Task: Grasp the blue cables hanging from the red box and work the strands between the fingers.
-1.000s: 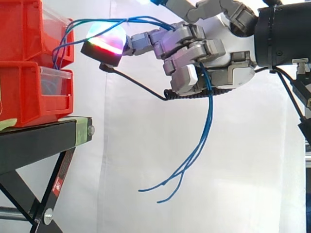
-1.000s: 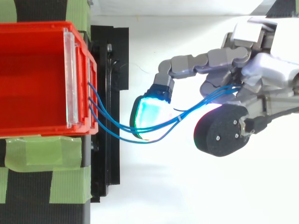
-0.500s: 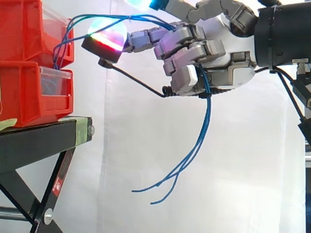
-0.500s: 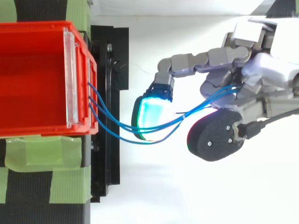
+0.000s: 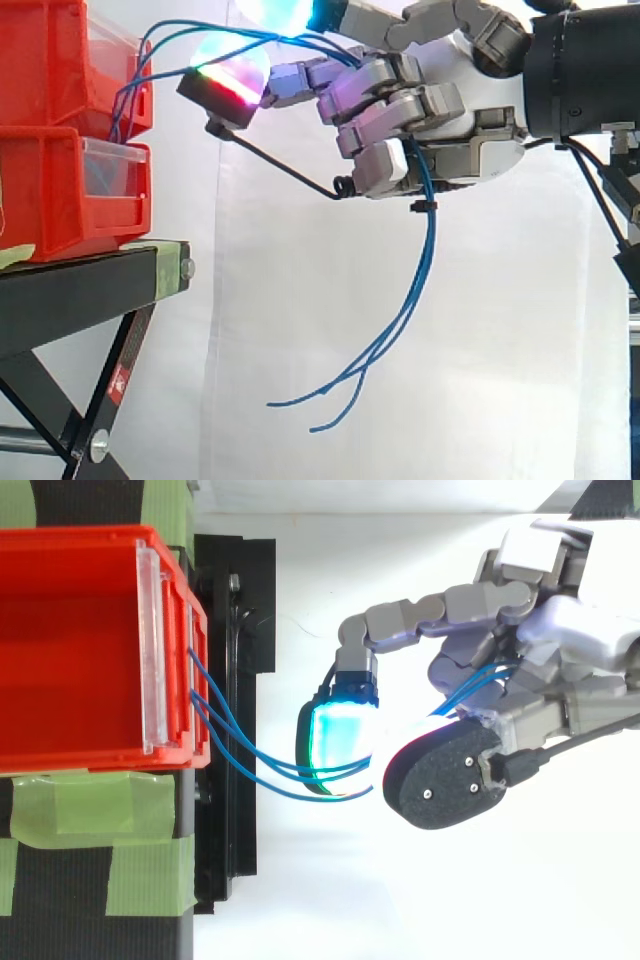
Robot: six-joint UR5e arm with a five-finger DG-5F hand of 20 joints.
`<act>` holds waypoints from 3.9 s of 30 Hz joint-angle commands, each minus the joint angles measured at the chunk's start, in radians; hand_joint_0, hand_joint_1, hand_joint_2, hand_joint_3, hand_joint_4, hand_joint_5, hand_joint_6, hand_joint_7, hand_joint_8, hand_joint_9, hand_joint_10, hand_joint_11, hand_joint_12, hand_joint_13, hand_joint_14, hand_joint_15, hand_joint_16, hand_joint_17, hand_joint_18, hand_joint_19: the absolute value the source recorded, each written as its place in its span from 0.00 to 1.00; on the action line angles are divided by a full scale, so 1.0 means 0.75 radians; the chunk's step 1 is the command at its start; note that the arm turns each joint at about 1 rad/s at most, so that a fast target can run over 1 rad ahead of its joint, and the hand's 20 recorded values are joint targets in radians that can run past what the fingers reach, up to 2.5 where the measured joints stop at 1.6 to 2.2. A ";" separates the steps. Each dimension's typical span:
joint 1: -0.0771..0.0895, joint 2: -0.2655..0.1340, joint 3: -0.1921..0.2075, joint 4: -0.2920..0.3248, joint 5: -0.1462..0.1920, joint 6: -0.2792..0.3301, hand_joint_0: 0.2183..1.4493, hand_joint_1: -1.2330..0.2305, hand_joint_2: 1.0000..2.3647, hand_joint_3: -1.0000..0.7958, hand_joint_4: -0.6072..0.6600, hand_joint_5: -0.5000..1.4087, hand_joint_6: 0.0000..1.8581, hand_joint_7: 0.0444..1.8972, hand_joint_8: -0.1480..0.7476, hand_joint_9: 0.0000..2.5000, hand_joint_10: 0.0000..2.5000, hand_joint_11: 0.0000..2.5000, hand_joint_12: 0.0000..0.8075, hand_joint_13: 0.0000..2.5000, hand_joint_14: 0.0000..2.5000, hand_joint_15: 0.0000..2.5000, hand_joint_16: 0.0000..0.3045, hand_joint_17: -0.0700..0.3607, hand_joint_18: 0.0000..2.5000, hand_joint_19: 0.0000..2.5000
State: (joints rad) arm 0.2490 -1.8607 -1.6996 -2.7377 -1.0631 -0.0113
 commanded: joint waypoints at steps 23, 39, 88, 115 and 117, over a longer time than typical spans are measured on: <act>-0.001 0.000 0.000 -0.001 -0.002 -0.016 0.50 0.35 0.01 0.30 0.43 0.54 0.24 0.64 0.56 0.47 1.00 0.84 0.63 0.62 1.00 0.50 0.24 0.54 0.71 0.27; 0.001 0.000 0.000 0.001 0.018 -0.024 0.50 0.35 0.01 0.30 0.45 0.49 0.33 0.59 0.56 0.47 1.00 0.84 0.63 0.62 1.00 0.50 0.24 0.54 0.71 0.27; -0.033 0.000 0.045 -0.103 -0.012 -0.175 0.62 0.33 0.01 0.37 0.43 0.30 0.62 0.39 0.56 0.47 1.00 0.84 0.63 0.62 1.00 0.50 0.24 0.54 0.71 0.27; -0.027 0.000 0.045 -0.197 -0.072 -0.185 0.68 0.31 0.01 0.31 0.47 0.29 0.61 0.38 0.56 0.47 1.00 0.84 0.63 0.62 1.00 0.50 0.24 0.54 0.71 0.27; -0.029 0.000 0.045 -0.191 -0.072 -0.185 0.70 0.33 0.01 0.41 0.48 0.29 0.62 0.38 0.56 0.47 1.00 0.84 0.63 0.62 1.00 0.50 0.24 0.54 0.71 0.27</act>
State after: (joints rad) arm 0.2289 -1.8610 -1.6660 -2.8852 -1.1159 -0.1504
